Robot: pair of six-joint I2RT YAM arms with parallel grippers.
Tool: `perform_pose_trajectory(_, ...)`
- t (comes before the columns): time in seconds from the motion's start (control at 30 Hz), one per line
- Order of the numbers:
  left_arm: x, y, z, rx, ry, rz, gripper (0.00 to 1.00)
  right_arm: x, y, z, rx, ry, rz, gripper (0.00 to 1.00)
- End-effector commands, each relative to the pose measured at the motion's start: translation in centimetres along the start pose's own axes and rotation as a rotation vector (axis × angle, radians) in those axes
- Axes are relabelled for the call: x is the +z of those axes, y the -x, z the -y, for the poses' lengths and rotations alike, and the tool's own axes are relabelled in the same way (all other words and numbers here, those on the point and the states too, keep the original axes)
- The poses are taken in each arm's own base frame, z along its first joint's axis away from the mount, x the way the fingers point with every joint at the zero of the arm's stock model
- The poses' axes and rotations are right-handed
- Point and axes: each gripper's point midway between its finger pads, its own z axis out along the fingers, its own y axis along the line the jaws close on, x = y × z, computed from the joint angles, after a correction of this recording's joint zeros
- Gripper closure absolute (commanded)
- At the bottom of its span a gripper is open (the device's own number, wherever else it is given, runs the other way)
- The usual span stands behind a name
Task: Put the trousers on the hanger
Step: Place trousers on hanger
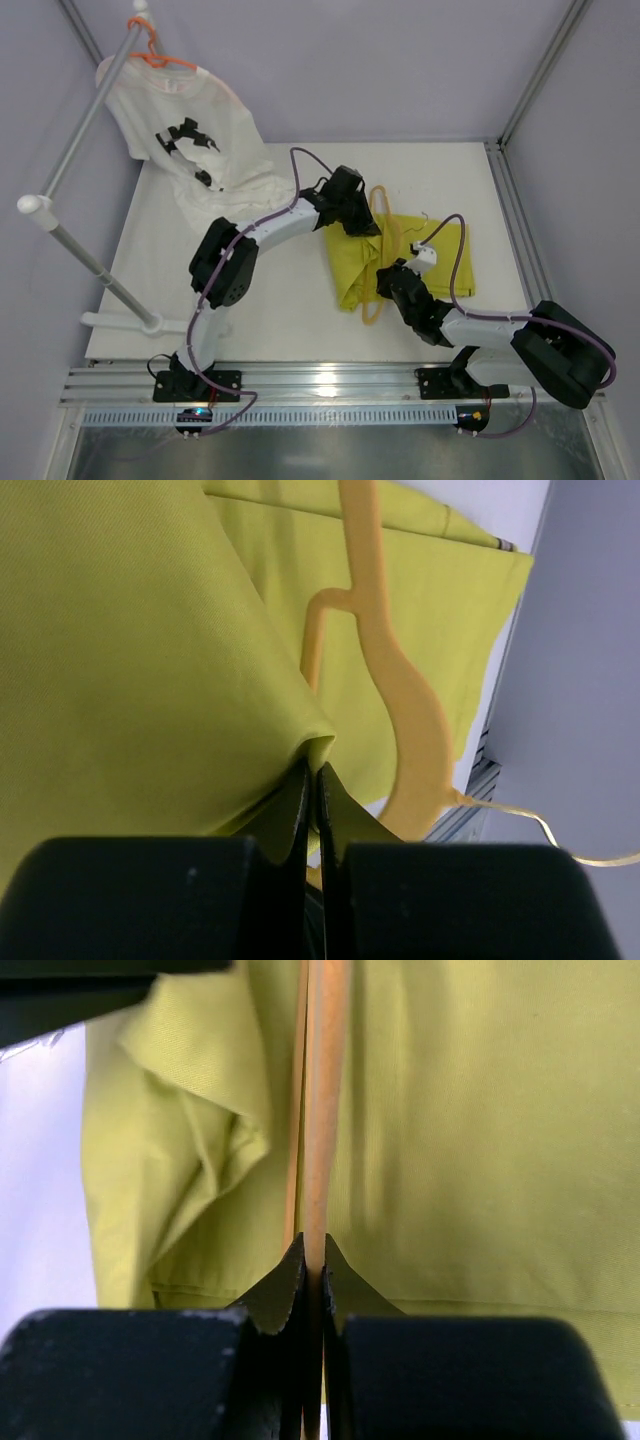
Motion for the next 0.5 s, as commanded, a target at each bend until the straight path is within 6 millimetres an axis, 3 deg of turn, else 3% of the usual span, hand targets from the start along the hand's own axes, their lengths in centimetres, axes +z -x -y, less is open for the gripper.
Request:
perform_pose_trajectory(0.0, 1.0, -0.2, 1.9, -0.021, -0.016, -0.006, 1.00, -0.4, -2.7, 1.7, -0.081, -0.020, -0.093, 0.96)
perform_pose_trajectory(0.1, 1.1, -1.0, 3.3, -0.010, -0.061, -0.022, 0.98, -0.4, -2.8, 1.6, -0.087, -0.018, -0.096, 0.96)
perform_pose_trajectory(0.2, -0.6, 0.6, 3.1, -0.003, -0.046, 0.008, 0.73, -0.4, -2.6, 1.4, -0.083, -0.017, -0.096, 0.96)
perform_pose_trajectory(0.23, -1.2, 1.1, 2.4, -0.013, -0.027, 0.013, 0.60, -0.4, -2.7, 1.4, -0.082, -0.014, -0.099, 0.96)
perform_pose_trajectory(0.37, -5.5, 4.9, -0.2, -0.040, 0.036, 0.078, 0.53, -0.3, -2.9, 1.5, -0.082, -0.018, -0.107, 0.96)
perform_pose_trajectory(0.47, -6.9, 5.1, -2.5, 0.012, 0.137, 0.094, 0.55, -0.3, -3.0, 1.6, -0.086, -0.023, -0.111, 0.96)
